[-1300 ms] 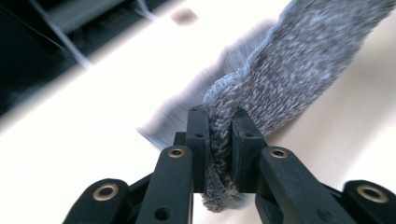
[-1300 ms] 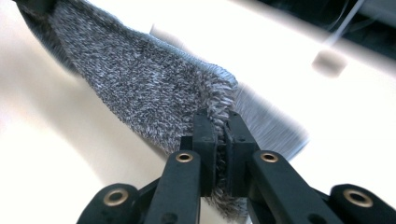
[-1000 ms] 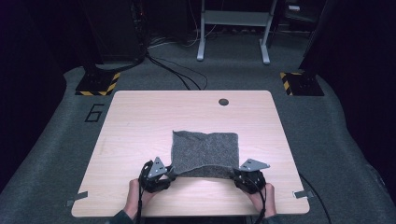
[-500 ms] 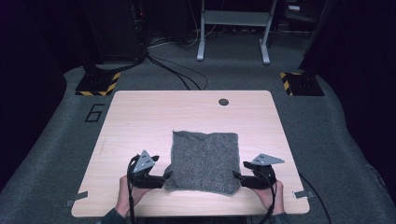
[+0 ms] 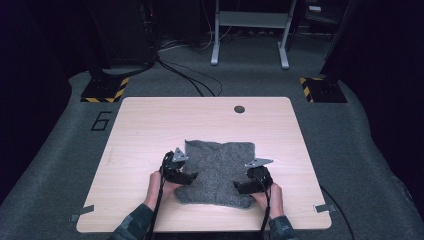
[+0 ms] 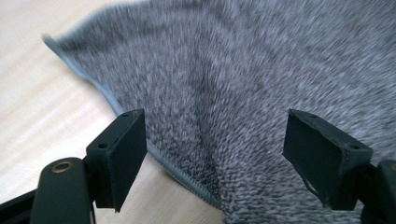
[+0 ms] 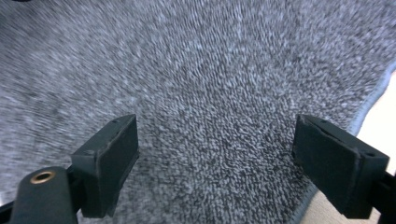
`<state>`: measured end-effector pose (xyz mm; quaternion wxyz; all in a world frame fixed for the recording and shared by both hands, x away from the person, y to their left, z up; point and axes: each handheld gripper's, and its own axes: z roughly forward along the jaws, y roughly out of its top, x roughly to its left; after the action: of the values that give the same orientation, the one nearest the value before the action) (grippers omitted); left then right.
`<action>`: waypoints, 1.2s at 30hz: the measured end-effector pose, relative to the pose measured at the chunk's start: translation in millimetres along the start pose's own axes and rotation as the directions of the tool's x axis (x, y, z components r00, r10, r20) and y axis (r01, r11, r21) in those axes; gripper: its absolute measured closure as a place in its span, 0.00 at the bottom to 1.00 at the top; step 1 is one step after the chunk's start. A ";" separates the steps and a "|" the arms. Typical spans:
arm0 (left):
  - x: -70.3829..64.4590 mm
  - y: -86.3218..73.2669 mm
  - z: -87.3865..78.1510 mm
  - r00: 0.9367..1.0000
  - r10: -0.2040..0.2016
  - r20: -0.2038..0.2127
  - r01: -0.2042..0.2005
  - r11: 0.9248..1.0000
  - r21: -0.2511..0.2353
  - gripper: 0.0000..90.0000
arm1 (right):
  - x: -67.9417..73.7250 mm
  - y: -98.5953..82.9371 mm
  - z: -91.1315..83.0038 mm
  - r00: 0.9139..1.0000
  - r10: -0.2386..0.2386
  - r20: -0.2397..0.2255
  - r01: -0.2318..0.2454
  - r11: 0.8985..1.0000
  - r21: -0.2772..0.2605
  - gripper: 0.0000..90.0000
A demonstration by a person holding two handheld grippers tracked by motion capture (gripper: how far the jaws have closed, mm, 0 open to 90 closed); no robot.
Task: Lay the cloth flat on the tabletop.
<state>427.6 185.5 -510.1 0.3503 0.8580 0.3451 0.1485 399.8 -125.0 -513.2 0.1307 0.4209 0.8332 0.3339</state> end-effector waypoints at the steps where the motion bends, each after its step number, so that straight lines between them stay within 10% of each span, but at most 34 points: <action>1: -0.3 -0.9 1.2 1.000 0.000 -0.003 0.000 1.000 0.017 0.24 | -0.9 -0.5 3.0 1.000 -0.005 0.004 0.005 1.000 0.009 0.16; 17: 1.7 -12.7 -7.7 0.996 -0.065 -0.056 0.065 0.998 0.000 0.21 | -14.3 22.1 18.2 0.997 -0.065 0.032 0.064 0.997 0.030 0.16; 36: -19.6 -54.4 -41.0 0.997 0.003 -0.075 0.000 0.999 0.034 0.21 | -3.3 -38.1 -31.1 0.990 -0.009 0.141 0.005 1.000 0.027 0.17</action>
<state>366.6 220.4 -519.5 0.3226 0.8579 0.3598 0.1748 362.9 -157.6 -515.7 0.1849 0.4422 0.8278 0.2916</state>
